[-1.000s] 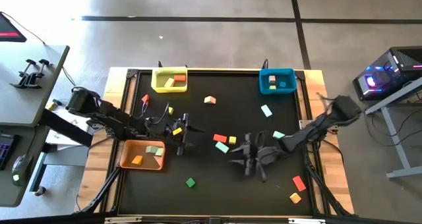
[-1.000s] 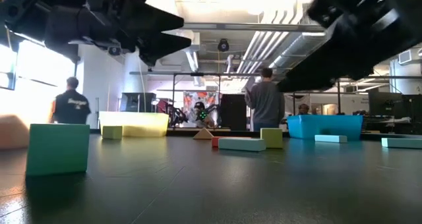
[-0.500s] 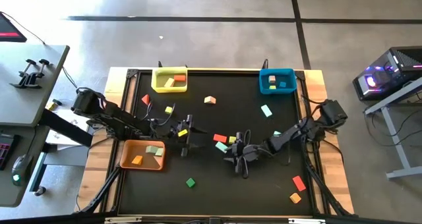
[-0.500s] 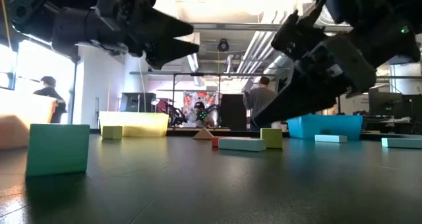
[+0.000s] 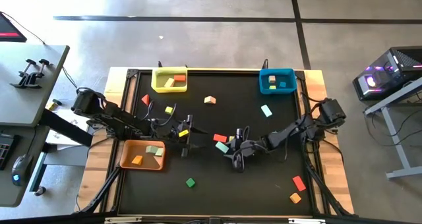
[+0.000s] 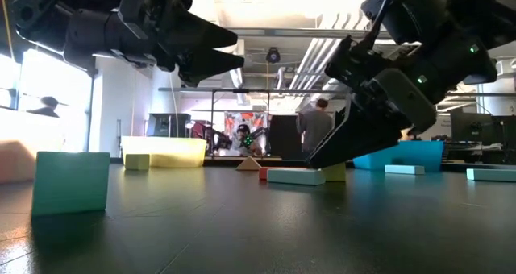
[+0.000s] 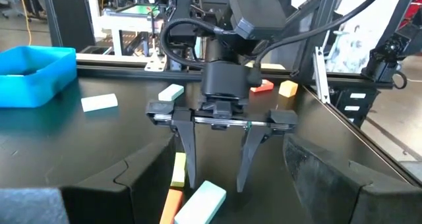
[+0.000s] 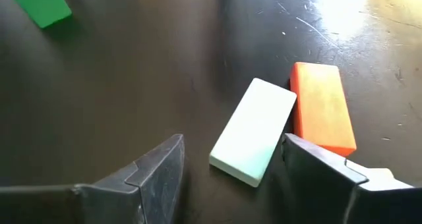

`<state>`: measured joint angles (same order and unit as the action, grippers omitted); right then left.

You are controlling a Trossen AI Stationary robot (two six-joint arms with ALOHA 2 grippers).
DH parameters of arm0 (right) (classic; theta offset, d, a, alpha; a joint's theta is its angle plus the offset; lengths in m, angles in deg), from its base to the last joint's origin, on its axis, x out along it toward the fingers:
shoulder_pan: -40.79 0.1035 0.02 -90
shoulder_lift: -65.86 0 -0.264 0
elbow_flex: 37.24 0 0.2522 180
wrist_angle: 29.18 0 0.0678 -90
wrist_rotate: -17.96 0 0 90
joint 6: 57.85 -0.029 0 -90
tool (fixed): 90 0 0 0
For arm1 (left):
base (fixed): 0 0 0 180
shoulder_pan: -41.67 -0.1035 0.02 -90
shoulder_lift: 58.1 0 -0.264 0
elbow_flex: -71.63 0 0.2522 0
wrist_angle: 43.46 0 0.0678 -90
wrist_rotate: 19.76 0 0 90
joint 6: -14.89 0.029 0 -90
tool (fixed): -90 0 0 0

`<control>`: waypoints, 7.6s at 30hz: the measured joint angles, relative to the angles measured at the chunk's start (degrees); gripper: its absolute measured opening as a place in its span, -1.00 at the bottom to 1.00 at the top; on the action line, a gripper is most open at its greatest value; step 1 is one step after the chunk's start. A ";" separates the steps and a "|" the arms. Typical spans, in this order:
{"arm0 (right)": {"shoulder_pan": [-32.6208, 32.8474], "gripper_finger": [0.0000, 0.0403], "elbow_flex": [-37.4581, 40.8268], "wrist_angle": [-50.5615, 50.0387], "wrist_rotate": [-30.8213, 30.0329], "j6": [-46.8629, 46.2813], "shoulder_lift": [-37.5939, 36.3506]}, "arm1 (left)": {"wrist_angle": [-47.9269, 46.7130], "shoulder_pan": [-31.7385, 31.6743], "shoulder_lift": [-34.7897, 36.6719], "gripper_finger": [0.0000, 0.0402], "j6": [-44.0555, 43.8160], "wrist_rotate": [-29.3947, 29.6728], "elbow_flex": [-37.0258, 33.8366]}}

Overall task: Sort blocks by size
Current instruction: Put the light green wooden block into the blue bin, then put the yellow wooden block into the blue bin

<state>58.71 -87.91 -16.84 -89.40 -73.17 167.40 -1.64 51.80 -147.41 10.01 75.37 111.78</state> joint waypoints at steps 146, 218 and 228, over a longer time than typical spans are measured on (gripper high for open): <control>-21.71 -0.34 -17.66 14.85 44.83 9.82 6.43 | -17.52 10.98 2.01 -0.59 68.43 34.25 5.64; -18.66 -0.06 -17.57 -14.33 20.01 10.27 -2.89 | -58.51 -57.35 13.10 -0.09 3.65 6.97 10.47; -18.66 -0.06 -17.57 -14.48 18.83 10.90 -2.89 | -58.09 -49.11 21.82 -0.10 2.11 -5.17 10.47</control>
<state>40.05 -105.48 -31.32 -70.57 -62.27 164.51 -59.74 2.69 -125.60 12.12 70.20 122.25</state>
